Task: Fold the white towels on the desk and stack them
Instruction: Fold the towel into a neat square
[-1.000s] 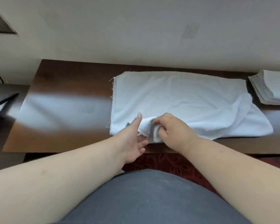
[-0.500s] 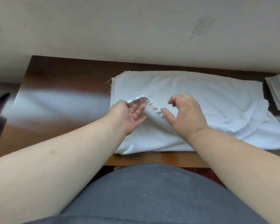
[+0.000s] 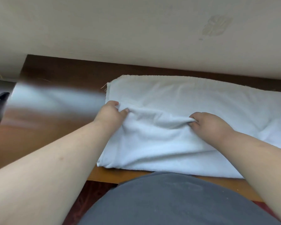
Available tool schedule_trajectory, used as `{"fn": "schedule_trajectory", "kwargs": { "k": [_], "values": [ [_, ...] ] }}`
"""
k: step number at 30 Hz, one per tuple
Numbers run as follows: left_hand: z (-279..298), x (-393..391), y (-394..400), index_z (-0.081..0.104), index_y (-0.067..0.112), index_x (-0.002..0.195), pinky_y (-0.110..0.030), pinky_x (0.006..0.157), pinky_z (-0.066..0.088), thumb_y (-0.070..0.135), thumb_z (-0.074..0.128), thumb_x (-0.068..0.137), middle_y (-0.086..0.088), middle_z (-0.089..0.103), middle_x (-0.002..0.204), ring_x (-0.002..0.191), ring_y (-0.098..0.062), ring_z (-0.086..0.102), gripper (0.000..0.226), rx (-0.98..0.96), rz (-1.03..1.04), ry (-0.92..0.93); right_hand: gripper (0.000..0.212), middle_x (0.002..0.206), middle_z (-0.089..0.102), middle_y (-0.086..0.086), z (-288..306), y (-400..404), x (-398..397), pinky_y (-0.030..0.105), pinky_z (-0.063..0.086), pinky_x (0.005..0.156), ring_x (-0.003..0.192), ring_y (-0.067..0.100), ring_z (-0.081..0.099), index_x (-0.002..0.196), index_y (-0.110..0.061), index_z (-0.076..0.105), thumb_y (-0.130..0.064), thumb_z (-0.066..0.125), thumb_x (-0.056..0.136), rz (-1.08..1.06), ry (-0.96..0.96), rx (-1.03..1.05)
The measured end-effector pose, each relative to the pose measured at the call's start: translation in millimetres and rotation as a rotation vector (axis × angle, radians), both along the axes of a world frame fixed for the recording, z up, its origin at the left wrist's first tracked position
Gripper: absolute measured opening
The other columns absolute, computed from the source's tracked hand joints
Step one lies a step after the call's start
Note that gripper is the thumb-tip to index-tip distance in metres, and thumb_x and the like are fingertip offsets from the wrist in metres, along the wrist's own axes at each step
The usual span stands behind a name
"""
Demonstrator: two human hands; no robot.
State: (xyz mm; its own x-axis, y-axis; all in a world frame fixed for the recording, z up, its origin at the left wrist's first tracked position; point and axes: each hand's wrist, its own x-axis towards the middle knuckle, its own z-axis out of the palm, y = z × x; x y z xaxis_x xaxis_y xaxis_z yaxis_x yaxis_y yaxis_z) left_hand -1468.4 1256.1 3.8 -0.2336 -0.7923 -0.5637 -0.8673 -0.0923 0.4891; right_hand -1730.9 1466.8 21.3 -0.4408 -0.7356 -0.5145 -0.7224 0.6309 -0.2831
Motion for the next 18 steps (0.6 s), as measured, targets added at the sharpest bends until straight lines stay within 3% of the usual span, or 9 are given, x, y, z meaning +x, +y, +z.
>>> {"fn": "schedule_trajectory", "kwargs": {
  "k": [2,4,8,10,13,15,18],
  "values": [
    [-0.3,-9.2,-6.8,0.056,0.024,0.131,-0.027,0.078,0.045,0.054,0.063,0.089,0.004,0.062,0.116,0.095,-0.021,0.061,0.052,0.021,0.01,-0.021,0.012,0.098,0.066,-0.007,-0.1,-8.9,-9.6,0.032,0.043,0.07,0.089,0.016,0.06,0.098,-0.032,0.06,-0.037,0.05,0.099,-0.02,-0.073,0.012],
    [0.5,-15.3,-13.1,0.061,0.028,0.114,-0.027,0.07,0.044,0.051,0.063,0.089,0.005,0.063,0.102,0.081,-0.016,0.06,0.034,0.047,0.04,-0.022,0.017,0.103,0.065,-0.006,4.4,-20.8,-19.7,0.031,0.042,0.071,0.091,0.014,0.059,0.097,-0.029,0.058,-0.044,0.053,0.097,-0.013,-0.168,0.161],
    [1.2,-18.1,-19.7,0.055,0.028,0.087,-0.025,0.055,0.04,0.036,0.065,0.091,0.004,0.06,0.09,0.066,-0.014,0.056,0.013,0.039,0.093,0.086,0.047,0.123,0.053,-0.011,27.6,-35.0,-43.5,0.038,0.039,0.104,0.12,0.02,0.051,0.114,-0.026,0.059,-0.066,0.055,0.091,-0.018,-0.269,0.509],
    [2.7,-19.2,-22.8,0.053,0.027,0.08,-0.024,0.052,0.039,0.028,0.062,0.089,0.002,0.056,0.074,0.056,-0.02,0.05,0.013,0.038,0.159,0.152,0.04,0.12,0.061,-0.006,37.3,-38.3,-58.2,0.04,0.046,0.103,0.112,0.02,0.058,0.11,-0.027,0.061,-0.059,0.066,0.087,0.009,-0.276,0.534],
    [10.8,-21.1,-31.5,0.045,0.023,0.069,-0.029,0.055,0.036,0.022,0.051,0.076,0.002,0.044,0.058,0.053,-0.022,0.041,0.009,0.003,0.21,0.223,0.036,0.115,0.062,-0.003,49.0,-56.5,-75.8,0.035,0.051,0.093,0.104,0.022,0.061,0.113,-0.028,0.057,-0.04,0.076,0.085,0.001,-0.191,0.396],
    [17.3,-22.0,-43.1,0.041,0.023,0.067,-0.029,0.053,0.034,0.024,0.045,0.071,0.004,0.041,0.058,0.053,-0.022,0.038,0.005,-0.058,0.213,0.213,0.04,0.113,0.06,-0.002,49.2,-74.7,-83.5,0.029,0.044,0.084,0.099,0.02,0.058,0.119,-0.028,0.06,-0.032,0.078,0.083,-0.055,-0.084,0.145],
    [19.0,-20.9,-63.2,0.053,0.03,0.079,-0.029,0.057,0.044,0.029,0.047,0.072,0.005,0.058,0.071,0.061,-0.022,0.055,0.009,-0.146,0.243,0.172,0.038,0.105,0.06,-0.001,37.9,-89.2,-83.7,0.027,0.038,0.077,0.092,0.02,0.055,0.125,-0.019,0.061,-0.02,0.072,0.088,-0.117,0.013,-0.172]
  ]
}}
